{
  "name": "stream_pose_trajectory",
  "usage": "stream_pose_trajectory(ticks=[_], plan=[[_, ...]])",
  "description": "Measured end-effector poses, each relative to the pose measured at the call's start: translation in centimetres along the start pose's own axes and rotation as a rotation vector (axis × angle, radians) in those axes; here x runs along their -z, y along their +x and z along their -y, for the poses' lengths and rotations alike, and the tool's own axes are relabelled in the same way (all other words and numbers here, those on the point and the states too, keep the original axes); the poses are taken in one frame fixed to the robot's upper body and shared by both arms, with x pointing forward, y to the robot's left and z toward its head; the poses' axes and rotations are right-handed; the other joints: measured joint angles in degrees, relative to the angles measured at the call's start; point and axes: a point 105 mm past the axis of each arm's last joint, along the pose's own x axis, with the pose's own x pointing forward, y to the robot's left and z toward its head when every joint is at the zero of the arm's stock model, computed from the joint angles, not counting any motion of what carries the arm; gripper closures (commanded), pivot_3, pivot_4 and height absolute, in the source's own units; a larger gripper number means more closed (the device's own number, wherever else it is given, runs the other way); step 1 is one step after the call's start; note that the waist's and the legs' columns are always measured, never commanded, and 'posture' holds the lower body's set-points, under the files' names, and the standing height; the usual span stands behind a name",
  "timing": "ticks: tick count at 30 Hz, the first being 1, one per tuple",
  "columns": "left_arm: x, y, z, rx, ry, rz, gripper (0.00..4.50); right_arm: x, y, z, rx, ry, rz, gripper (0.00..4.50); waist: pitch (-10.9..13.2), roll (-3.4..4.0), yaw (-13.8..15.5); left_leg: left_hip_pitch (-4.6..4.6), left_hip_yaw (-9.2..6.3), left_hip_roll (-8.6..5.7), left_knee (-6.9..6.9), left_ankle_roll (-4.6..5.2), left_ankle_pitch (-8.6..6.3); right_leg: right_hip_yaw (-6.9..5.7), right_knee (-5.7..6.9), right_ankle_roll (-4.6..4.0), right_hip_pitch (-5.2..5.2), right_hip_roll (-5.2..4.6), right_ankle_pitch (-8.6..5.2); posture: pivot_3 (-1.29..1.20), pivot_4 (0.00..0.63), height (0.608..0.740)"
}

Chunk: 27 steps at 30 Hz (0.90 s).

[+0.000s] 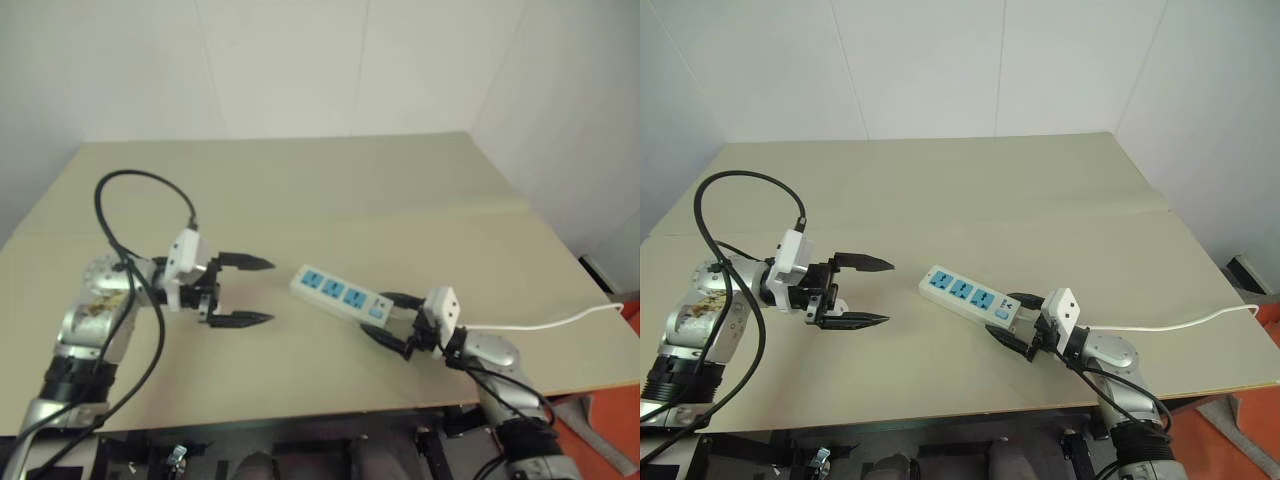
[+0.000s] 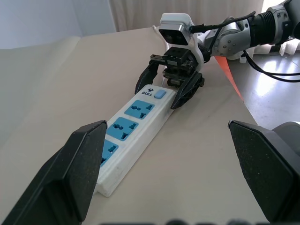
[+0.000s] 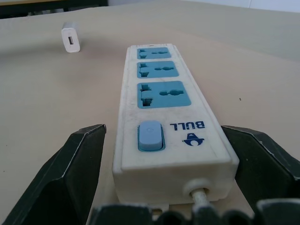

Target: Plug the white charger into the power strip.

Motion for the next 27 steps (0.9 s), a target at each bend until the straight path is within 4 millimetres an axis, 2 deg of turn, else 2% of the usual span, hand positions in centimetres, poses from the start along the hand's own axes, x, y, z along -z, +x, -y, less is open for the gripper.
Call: stream_pose_trajectory(ticks=[13, 18, 27], plan=[[0.1, 0.17, -0.04, -0.006, 0.0, 0.002, 0.0, 0.59, 0.23, 0.31, 0.02, 0.013, -0.005, 0.03, 0.0, 0.0, 0.01, -0.01, 0.0, 0.0, 0.0, 0.0, 0.0, 0.0, -0.01, 0.0, 0.0, 0.0, 0.0, 0.0, 0.15, 0.74], [0.19, 0.19, 0.0, -0.006, -0.003, 0.002, 0.0, 0.6, 0.36, 0.38, 0.023, 0.017, -0.002, 1.09, 0.0, 0.0, 0.01, 0.0, 0.0, 0.0, 0.0, 0.0, 0.0, 0.0, 0.0, 0.0, 0.0, 0.0, 0.0, 0.0, 0.15, 0.74], [0.69, 0.27, 0.15, -0.016, -0.016, -0.009, 0.0, 0.61, 0.39, 0.46, 0.032, 0.019, 0.0, 1.08, 0.0, 0.0, -0.01, 0.0, 0.0, 0.0, 0.0, 0.0, 0.0, 0.0, 0.0, 0.0, 0.0, 0.0, 0.0, 0.0, 0.15, 0.74]])
